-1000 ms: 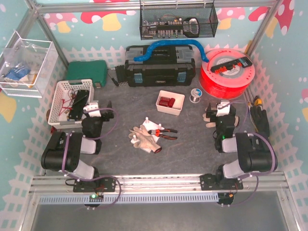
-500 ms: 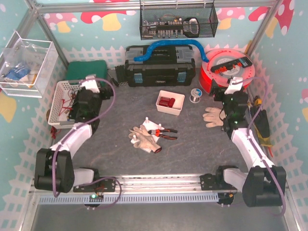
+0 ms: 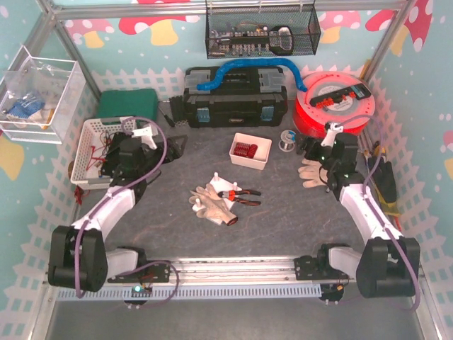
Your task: Install the large spring
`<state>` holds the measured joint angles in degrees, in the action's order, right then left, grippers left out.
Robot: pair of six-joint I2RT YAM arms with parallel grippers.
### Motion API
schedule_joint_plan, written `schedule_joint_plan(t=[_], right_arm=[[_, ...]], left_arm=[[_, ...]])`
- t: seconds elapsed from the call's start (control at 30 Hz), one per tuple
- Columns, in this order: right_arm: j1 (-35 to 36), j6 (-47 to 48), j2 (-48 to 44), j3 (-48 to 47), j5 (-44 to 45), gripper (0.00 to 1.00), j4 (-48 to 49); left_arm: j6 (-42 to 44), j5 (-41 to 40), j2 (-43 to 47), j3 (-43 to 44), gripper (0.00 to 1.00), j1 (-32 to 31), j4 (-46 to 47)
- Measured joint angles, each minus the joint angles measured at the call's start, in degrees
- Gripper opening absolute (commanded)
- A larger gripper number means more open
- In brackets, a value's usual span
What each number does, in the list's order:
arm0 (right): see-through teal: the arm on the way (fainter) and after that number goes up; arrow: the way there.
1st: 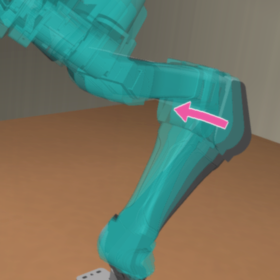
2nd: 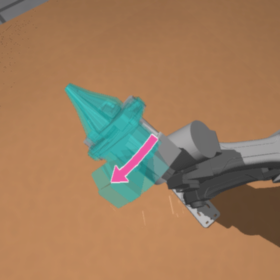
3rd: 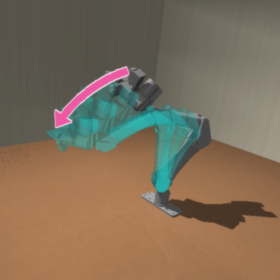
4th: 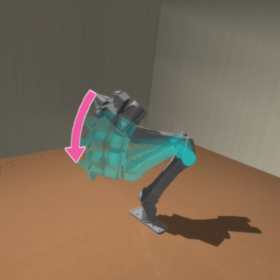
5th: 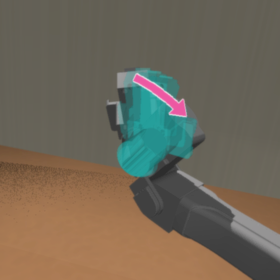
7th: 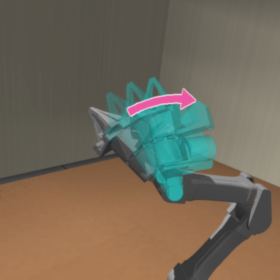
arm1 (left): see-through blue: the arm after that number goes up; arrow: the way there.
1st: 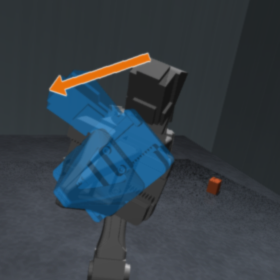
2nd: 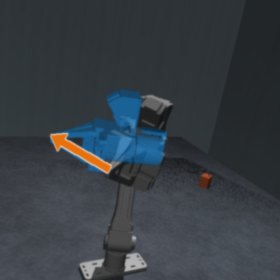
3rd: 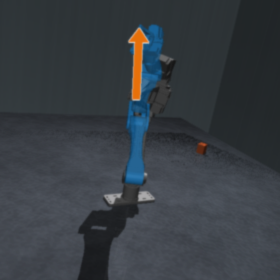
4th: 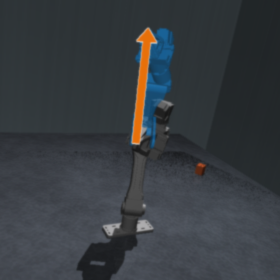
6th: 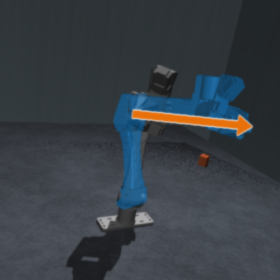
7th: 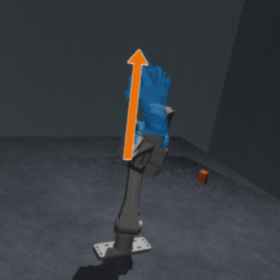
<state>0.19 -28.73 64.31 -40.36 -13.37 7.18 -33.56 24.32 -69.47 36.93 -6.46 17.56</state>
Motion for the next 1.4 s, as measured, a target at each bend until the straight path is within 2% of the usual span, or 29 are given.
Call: schedule_joint_plan(t=[0.13, 0.27, 0.43, 0.53, 0.63, 0.8, 0.93, 1.23, 1.4], right_arm=[[3.4, -1.0, 2.1, 0.7, -5.4, 0.94, -0.9], [13.4, 1.1, 2.7, 1.2, -7.2, 0.89, -3.1], [25.9, 4.8, 1.7, 2.9, -7.9, 0.79, -4.5], [33.4, 6.4, -1.8, 6.2, -6.8, 0.69, -4.4], [40.0, 7.4, -5.0, 9.0, -5.3, 0.64, -4.2], [48.9, 7.5, -8.4, 13.6, -1.4, 0.62, -3.0], [53.2, 7.2, -7.6, 15.3, 1.8, 0.62, -2.4], [64.2, 9.9, 3.7, 10.9, 10.9, 0.63, -1.4], [66.6, 11.9, 8.2, 7.9, 15.4, 0.62, -2.2]], left_arm=[[-0.7, 2.8, -2.9, 0.2, 0.99, -3.8, -0.4], [0.9, -0.3, -3.5, 0.6, 0.99, -11.0, -2.1], [4.6, -7.7, -3.4, 0.6, 0.99, -17.7, -4.1], [6.3, -13.9, -2.8, 0.2, 0.99, -20.9, -5.5], [6.8, -20.1, -0.7, -3.1, 0.99, -23.5, -4.4], [7.4, -25.7, 0.9, -8.0, 0.99, -25.3, -3.4], [8.4, -28.5, 1.9, -10.1, 0.99, -25.4, 0.0], [8.6, -28.7, 1.4, -11.7, 0.99, -24.6, 4.3], [8.7, -28.4, 4.2, -14.3, 0.99, -24.3, 5.9]])
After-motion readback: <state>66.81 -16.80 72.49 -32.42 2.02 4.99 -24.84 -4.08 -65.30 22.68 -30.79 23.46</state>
